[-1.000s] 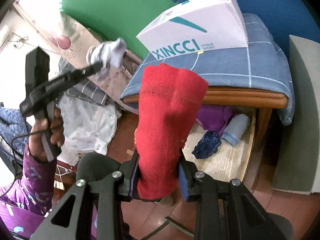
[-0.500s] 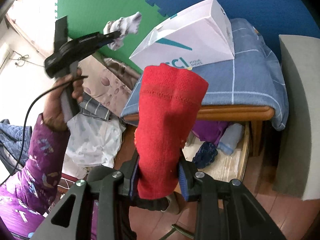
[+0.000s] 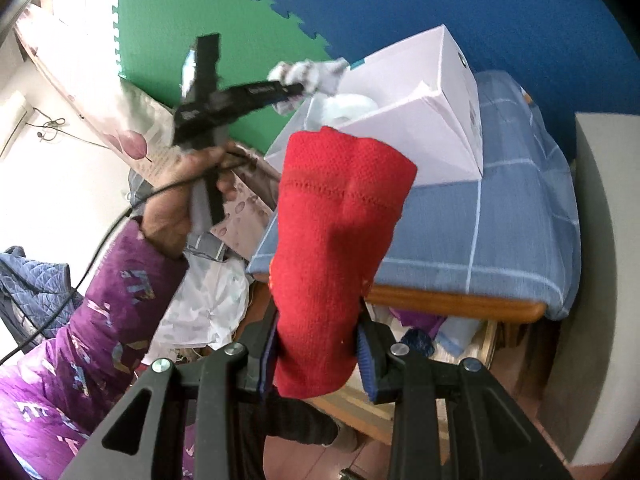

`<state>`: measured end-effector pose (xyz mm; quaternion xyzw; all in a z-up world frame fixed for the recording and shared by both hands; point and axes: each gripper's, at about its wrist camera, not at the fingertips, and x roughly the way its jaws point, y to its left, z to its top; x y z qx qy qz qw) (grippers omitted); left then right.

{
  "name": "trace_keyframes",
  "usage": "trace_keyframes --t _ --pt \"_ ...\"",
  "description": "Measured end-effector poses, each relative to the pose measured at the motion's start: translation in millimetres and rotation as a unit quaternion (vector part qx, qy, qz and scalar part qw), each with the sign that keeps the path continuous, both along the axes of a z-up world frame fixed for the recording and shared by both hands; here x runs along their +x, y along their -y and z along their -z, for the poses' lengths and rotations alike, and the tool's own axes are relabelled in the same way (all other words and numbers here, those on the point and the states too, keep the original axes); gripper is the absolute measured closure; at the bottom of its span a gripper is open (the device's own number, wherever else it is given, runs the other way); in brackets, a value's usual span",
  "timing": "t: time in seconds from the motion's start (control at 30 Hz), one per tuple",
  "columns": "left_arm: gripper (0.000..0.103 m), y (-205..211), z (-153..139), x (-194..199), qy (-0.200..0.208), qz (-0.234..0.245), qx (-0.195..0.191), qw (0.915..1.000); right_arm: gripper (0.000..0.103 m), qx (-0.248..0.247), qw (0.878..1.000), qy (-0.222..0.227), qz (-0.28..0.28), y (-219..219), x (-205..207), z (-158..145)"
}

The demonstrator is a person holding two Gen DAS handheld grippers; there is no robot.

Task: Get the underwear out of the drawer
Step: 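Lower the light blue cloth into the white box and open the left tool, then lower the red underwear into the white box and open the right tool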

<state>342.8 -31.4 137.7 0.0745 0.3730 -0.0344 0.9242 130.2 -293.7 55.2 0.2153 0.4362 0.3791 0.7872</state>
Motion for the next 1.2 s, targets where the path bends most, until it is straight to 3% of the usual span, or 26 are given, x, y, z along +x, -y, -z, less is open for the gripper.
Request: trace_keyframes --t 0.2,0.27,0.47,0.73,1.2 --pt "0.070 -7 10 9 0.000 -0.014 -0.002 0.9999 0.070 0.000 1.000 0.017 -0.006 -9 14 -20" --pt "0.047 -8 11 10 0.007 -0.019 0.004 0.9998 0.070 -0.001 1.000 0.028 -0.007 -12 19 -30" --pt "0.032 -5 8 0 0.035 -0.017 0.026 0.9989 0.070 -0.007 0.998 0.066 0.001 -17 39 -71" --pt "0.023 -7 2 -26 0.067 -0.014 0.048 0.9965 0.070 -0.039 0.994 0.098 0.024 -22 95 -103" --pt "0.019 -36 3 -71 0.074 -0.024 0.016 0.9968 0.068 -0.121 0.989 0.060 0.058 -66 205 -69"
